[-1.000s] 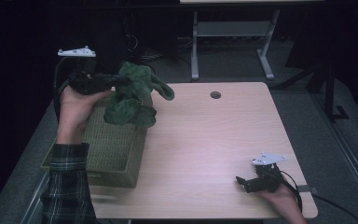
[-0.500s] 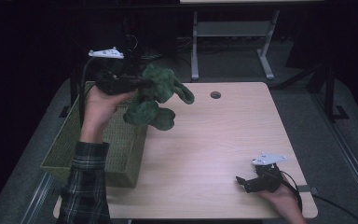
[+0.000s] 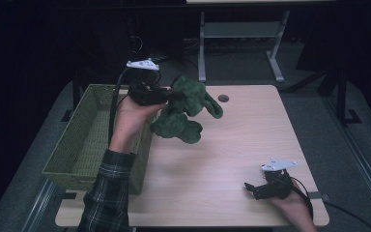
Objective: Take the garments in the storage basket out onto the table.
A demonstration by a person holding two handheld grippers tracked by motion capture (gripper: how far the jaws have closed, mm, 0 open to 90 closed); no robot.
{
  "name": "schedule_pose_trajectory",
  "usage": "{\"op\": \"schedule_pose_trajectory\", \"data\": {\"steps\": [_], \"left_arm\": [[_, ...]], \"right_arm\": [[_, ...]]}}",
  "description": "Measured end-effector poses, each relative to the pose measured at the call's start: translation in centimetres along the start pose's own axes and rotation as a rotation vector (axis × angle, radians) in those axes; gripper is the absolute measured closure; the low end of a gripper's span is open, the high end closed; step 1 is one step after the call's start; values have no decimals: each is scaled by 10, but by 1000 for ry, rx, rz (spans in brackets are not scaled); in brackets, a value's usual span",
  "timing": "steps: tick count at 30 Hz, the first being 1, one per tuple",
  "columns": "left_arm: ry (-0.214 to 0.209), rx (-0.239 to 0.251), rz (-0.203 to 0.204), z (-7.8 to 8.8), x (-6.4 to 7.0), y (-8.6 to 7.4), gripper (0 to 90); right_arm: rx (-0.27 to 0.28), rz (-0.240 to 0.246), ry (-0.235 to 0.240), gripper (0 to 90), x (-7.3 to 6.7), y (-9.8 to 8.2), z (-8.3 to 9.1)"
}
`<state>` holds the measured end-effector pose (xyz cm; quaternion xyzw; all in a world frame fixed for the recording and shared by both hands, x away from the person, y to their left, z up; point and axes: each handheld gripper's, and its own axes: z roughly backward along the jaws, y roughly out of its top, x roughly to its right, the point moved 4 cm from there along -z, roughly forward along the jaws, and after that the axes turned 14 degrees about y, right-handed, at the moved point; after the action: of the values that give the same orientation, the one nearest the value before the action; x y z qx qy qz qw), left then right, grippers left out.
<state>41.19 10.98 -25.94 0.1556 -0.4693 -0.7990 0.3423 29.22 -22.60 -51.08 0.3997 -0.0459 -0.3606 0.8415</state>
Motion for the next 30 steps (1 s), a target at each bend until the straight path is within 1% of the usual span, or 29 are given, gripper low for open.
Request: {"op": "schedule_pose_trajectory", "data": {"steps": [3,5,12,13,15,16,19,30], "left_arm": [[-17,-9,1,-9,10,-3,850],[-19,-18,-4,-16,16,-5,850],[-64,-39,-8,-36,42,-15,850],[-70,-45,-16,-39,45,-17,849],[-74,-51,-11,-44,51,-21,850],[-80,-58,-18,-47,53,-22,850],[-88,-71,-19,-54,60,-28,850],[-152,-126,6,-89,81,-54,850]], "right_arm": [[0,-1,0,27,0,0,0],[0,0,0,27,0,0,0],[-1,-1,1,27,0,0,0],[-2,-1,1,27,0,0,0],[-2,-1,1,27,0,0,0],[0,-1,0,27,0,0,0],[0,-1,0,27,0,0,0],[1,-2,0,27,0,0,0]]}}
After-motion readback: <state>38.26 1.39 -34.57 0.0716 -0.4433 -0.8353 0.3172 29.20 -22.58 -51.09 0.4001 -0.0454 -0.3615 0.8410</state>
